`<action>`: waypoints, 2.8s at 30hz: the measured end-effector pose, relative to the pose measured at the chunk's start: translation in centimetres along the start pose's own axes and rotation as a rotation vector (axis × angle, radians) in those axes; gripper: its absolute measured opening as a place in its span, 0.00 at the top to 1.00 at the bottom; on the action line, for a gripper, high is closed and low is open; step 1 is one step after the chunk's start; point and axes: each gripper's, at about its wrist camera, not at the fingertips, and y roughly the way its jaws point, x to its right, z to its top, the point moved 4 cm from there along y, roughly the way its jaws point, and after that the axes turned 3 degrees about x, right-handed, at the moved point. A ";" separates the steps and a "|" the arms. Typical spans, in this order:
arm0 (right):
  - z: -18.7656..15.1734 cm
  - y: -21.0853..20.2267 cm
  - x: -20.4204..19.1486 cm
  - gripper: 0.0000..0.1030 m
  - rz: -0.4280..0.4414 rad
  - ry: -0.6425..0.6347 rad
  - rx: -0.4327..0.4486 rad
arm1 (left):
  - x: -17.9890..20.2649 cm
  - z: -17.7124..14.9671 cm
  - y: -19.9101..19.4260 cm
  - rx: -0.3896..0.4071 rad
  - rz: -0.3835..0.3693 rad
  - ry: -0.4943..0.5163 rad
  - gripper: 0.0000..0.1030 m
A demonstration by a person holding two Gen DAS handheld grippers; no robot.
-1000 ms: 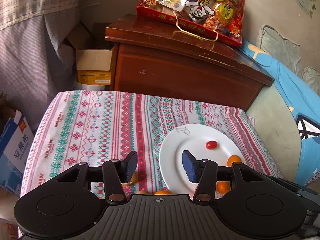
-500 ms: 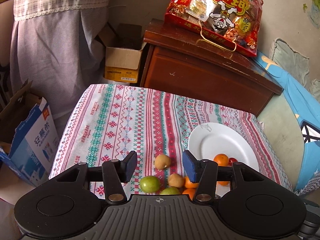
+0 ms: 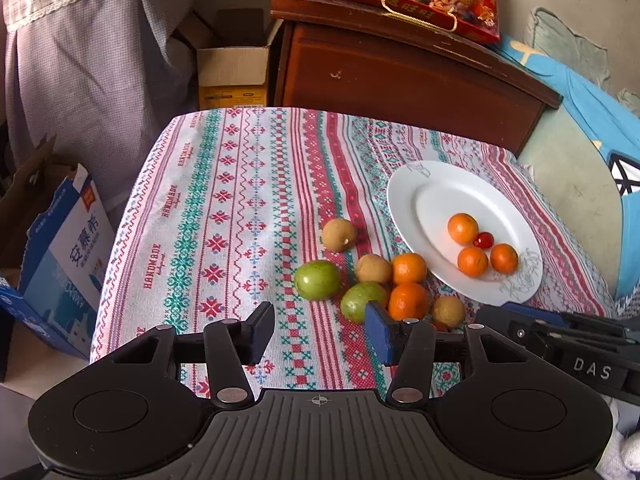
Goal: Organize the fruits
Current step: 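Move both open tools back to the fruit pile, then grasp a red cherry tomato with the left tool while the right tool grasps a brown kiwi, then carry the tomato and kiwi over the white plate and open both tools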
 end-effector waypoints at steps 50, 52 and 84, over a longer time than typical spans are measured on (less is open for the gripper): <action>-0.7 0.4 2.5 0.75 -0.032 0.051 -0.039 | 8.3 -3.4 3.4 0.019 -0.112 0.283 0.77; -0.6 0.3 2.5 0.75 -0.031 0.048 -0.037 | 8.2 -3.3 3.2 0.018 -0.111 0.277 0.77; 7.7 1.9 8.7 0.75 -0.123 0.112 0.090 | 9.1 6.5 8.0 0.110 -0.122 0.127 0.77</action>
